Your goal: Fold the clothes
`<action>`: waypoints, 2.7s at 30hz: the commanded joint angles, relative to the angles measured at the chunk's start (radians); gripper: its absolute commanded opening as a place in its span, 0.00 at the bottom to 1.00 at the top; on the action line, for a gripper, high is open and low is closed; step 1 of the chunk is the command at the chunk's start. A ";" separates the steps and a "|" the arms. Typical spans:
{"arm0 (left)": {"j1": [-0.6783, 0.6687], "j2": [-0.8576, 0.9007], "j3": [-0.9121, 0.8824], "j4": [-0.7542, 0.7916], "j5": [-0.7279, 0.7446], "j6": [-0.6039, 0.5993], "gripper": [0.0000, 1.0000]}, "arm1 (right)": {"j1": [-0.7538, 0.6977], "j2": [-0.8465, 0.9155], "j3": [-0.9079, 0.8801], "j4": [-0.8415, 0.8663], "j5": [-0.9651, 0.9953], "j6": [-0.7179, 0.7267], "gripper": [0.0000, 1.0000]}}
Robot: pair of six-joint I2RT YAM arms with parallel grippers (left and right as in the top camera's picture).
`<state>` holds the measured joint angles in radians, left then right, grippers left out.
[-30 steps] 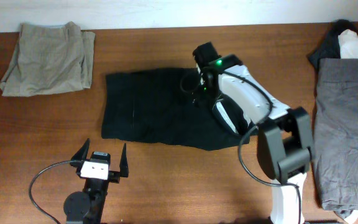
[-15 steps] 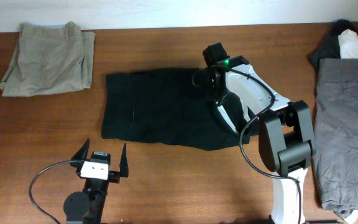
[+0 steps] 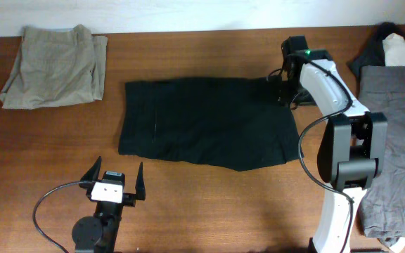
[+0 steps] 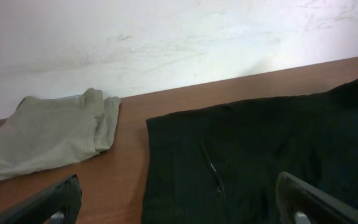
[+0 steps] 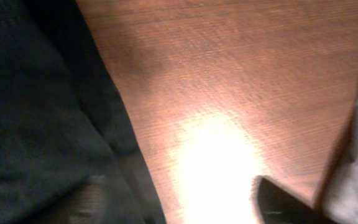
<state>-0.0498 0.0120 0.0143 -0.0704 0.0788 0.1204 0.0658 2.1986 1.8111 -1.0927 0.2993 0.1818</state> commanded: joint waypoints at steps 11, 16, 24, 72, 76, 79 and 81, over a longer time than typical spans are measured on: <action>-0.002 -0.005 -0.005 -0.001 0.010 0.016 0.99 | 0.034 -0.047 -0.014 -0.089 -0.602 -0.233 0.32; -0.002 -0.005 -0.005 -0.001 0.010 0.016 0.99 | 0.011 -0.047 -0.179 -0.101 -0.438 -0.114 0.13; -0.002 -0.005 -0.005 -0.001 0.013 0.016 0.99 | -0.074 -0.055 -0.316 -0.052 -0.354 -0.037 0.08; 0.177 2.048 1.378 -0.627 0.401 -0.175 0.99 | -0.013 -1.005 -0.262 -0.187 -0.603 -0.061 0.99; 0.174 2.099 1.378 -0.657 0.457 -0.150 0.99 | -0.013 -0.998 -0.262 -0.187 -0.603 -0.060 0.99; 0.141 2.149 1.378 -0.675 0.457 -0.126 0.99 | -0.013 -0.977 -0.262 -0.187 -0.603 -0.061 0.99; 0.108 2.182 1.378 -0.675 0.456 -0.127 0.91 | -0.013 -0.964 -0.262 -0.191 -0.603 -0.061 0.99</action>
<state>0.1070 2.0888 1.4197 -0.7376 0.5400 -0.0292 0.0486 1.2205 1.5352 -1.2793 -0.2909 0.1200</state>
